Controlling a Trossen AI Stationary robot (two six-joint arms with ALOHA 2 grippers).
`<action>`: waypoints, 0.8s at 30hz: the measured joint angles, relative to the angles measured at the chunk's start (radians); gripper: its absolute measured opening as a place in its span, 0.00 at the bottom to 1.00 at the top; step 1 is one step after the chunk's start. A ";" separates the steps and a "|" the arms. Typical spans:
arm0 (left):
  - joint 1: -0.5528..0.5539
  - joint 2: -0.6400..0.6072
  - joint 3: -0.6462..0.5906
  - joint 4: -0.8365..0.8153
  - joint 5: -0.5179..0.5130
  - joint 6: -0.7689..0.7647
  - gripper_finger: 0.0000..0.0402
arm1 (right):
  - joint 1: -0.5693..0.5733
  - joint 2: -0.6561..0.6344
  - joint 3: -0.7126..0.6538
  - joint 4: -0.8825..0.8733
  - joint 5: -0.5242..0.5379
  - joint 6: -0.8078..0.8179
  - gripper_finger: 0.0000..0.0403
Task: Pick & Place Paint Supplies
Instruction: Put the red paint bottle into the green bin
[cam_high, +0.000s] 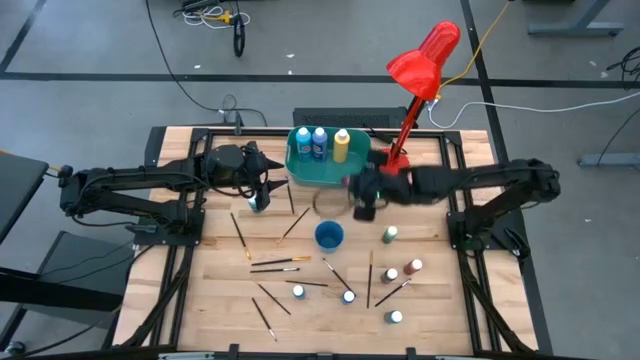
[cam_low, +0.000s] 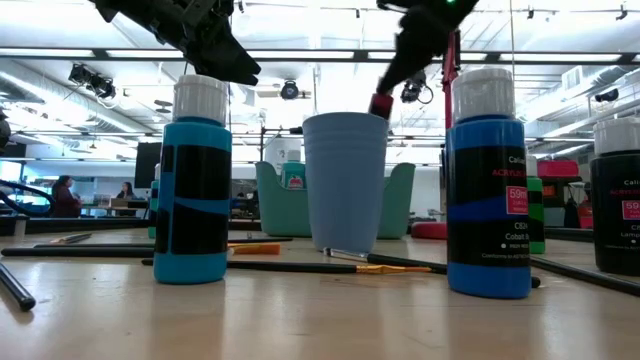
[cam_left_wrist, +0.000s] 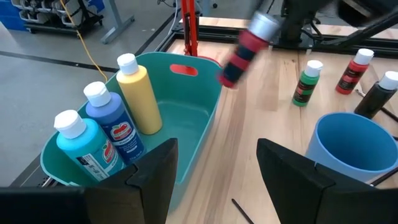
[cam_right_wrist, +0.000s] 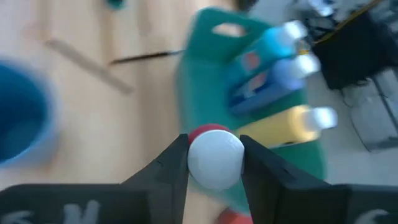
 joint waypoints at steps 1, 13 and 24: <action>0.000 0.000 0.000 0.000 0.000 0.002 0.57 | -0.032 0.000 0.010 0.014 -0.015 -0.010 0.26; 0.000 0.000 0.000 0.000 -0.003 0.045 0.57 | -0.324 0.088 -0.059 0.132 -0.230 0.024 0.28; 0.000 0.000 0.000 0.000 -0.004 0.061 0.57 | -0.464 0.265 -0.068 0.179 -0.271 0.009 0.28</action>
